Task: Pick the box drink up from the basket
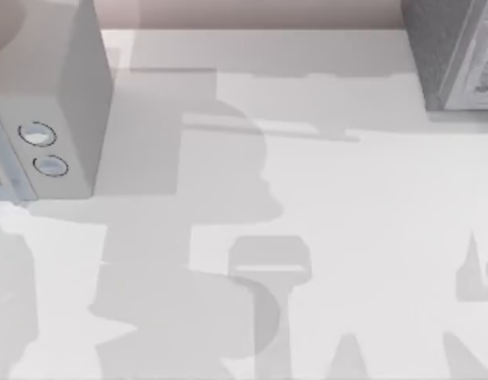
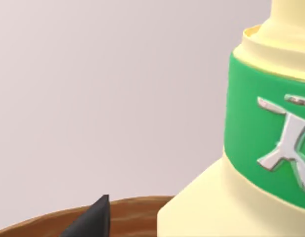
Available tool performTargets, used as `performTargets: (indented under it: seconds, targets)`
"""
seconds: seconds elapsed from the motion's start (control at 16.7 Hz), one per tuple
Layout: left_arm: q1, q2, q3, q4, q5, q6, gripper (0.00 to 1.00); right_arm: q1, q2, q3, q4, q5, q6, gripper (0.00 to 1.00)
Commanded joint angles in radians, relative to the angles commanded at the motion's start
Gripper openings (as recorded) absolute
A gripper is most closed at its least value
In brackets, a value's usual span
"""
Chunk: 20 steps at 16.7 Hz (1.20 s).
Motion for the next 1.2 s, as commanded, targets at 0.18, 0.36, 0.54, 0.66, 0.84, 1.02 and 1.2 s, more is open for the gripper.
performTargets:
  seconds: [0.18, 0.36, 0.54, 0.66, 0.84, 1.02, 1.2]
  targets:
    - [0.0, 0.0, 0.0, 0.0, 0.0, 0.0, 1.0, 0.0, 0.0, 0.0, 0.0, 0.0, 0.0, 1.0]
    - [0.0, 0.0, 0.0, 0.0, 0.0, 0.0, 0.77, 0.0, 0.0, 0.0, 0.0, 0.0, 0.0, 1.0]
    - [0.0, 0.0, 0.0, 0.0, 0.0, 0.0, 0.55, 0.0, 0.0, 0.0, 0.0, 0.0, 0.0, 1.0]
    - [0.0, 0.0, 0.0, 0.0, 0.0, 0.0, 0.4, 0.0, 0.0, 0.0, 0.0, 0.0, 0.0, 1.0]
    - [0.0, 0.0, 0.0, 0.0, 0.0, 0.0, 0.17, 0.0, 0.0, 0.0, 0.0, 0.0, 0.0, 1.0]
    - [0.0, 0.0, 0.0, 0.0, 0.0, 0.0, 0.0, 0.0, 0.0, 0.0, 0.0, 0.0, 0.0, 1.0]
    - [0.0, 0.0, 0.0, 0.0, 0.0, 0.0, 0.0, 0.0, 0.0, 0.0, 0.0, 0.0, 0.0, 1.0]
